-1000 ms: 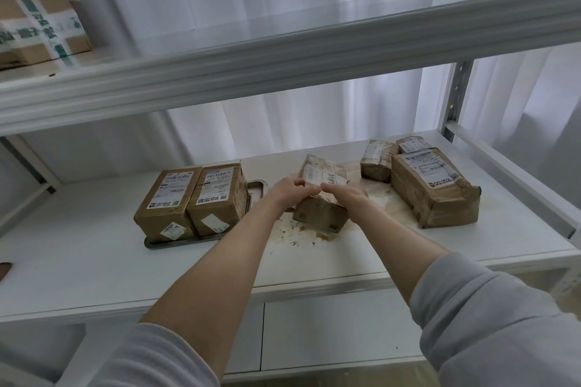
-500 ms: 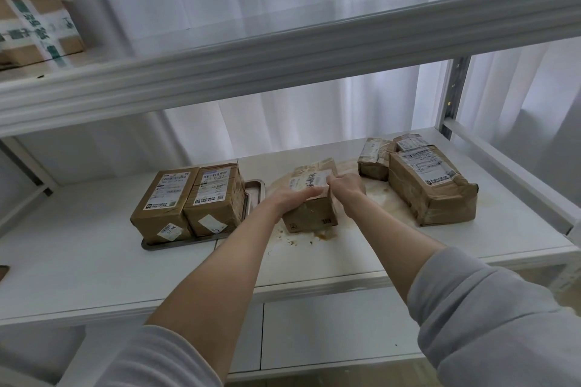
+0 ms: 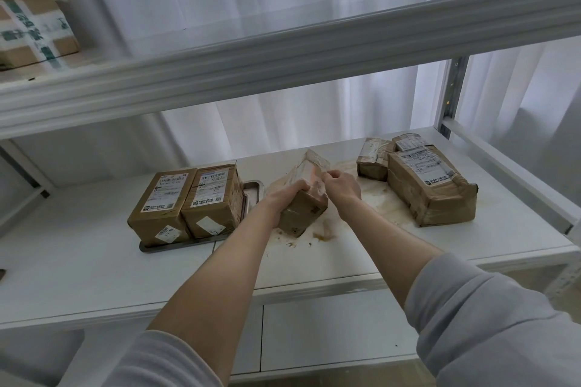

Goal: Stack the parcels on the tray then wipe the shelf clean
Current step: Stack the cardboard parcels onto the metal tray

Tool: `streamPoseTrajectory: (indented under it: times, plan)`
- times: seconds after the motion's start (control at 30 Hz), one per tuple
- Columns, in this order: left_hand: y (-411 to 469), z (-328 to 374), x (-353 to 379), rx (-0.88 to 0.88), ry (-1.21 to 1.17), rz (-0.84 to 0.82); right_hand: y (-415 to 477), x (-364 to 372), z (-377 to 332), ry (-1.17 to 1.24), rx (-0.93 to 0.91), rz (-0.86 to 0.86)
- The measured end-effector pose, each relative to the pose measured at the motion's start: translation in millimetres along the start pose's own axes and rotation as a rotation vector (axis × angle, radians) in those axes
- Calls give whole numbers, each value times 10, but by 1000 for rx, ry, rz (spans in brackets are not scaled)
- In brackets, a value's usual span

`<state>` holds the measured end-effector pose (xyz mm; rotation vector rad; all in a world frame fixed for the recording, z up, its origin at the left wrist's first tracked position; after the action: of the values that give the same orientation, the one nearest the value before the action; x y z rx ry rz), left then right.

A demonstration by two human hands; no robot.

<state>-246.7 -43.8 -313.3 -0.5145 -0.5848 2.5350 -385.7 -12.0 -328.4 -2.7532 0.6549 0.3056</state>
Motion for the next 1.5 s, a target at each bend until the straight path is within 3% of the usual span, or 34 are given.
streamPoseTrajectory:
  times: [0.2,0.5,0.63,0.9,1.13,1.5]
  plan:
    - [-25,2,-113,-33,-193,13,3,-47,102,134,149,-10]
    - [-20,29,-158,-61,-447,-50,-120,79,123,220,325,-403]
    - [4,-8,-207,-56,-467,-51,-132,111,120,303,350,-499]
    - [-1,36,-292,-7,-345,92,-104,31,83,368,320,-338]
    - [22,20,-272,-22,-133,62,-117,-14,22,264,321,-239]
    - [42,-1,-284,5,-129,94,-131,-83,-15,285,269,-242]
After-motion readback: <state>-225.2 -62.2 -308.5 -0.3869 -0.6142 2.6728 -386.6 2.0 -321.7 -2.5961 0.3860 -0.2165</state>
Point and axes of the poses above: each hand's wrist, its own y-axis towards the middle knuckle, its own x-axis out of the palm, z = x × y, the point moved 4 cm from there along y, towards the middle knuckle, and after that the axes turned 8 degrees about -z, right-handed, at the moved point
